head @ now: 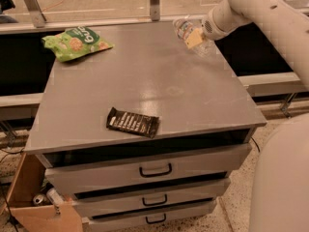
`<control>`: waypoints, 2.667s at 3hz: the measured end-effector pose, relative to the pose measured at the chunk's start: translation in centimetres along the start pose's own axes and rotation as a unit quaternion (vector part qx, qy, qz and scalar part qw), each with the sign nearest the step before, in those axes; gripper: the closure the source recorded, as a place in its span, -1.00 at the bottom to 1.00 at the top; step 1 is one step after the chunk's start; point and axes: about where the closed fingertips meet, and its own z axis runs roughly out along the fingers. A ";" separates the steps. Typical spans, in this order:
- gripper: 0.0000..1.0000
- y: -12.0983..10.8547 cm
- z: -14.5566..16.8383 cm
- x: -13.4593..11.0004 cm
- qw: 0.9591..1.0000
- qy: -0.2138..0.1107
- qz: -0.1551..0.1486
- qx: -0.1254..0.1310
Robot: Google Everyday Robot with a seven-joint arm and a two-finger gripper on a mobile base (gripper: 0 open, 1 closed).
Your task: Move water bottle near green rice chip bag
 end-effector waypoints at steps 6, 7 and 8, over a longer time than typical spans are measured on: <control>1.00 11.1 0.6 -5.8 0.969 -0.054 -0.239 -0.038; 1.00 15.3 1.5 -6.2 0.957 -0.062 -0.275 -0.063; 1.00 19.3 1.7 -6.6 0.945 -0.074 -0.303 -0.092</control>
Offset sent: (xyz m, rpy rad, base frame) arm -0.0045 -0.0010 0.0439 -0.0438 -0.1085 0.0835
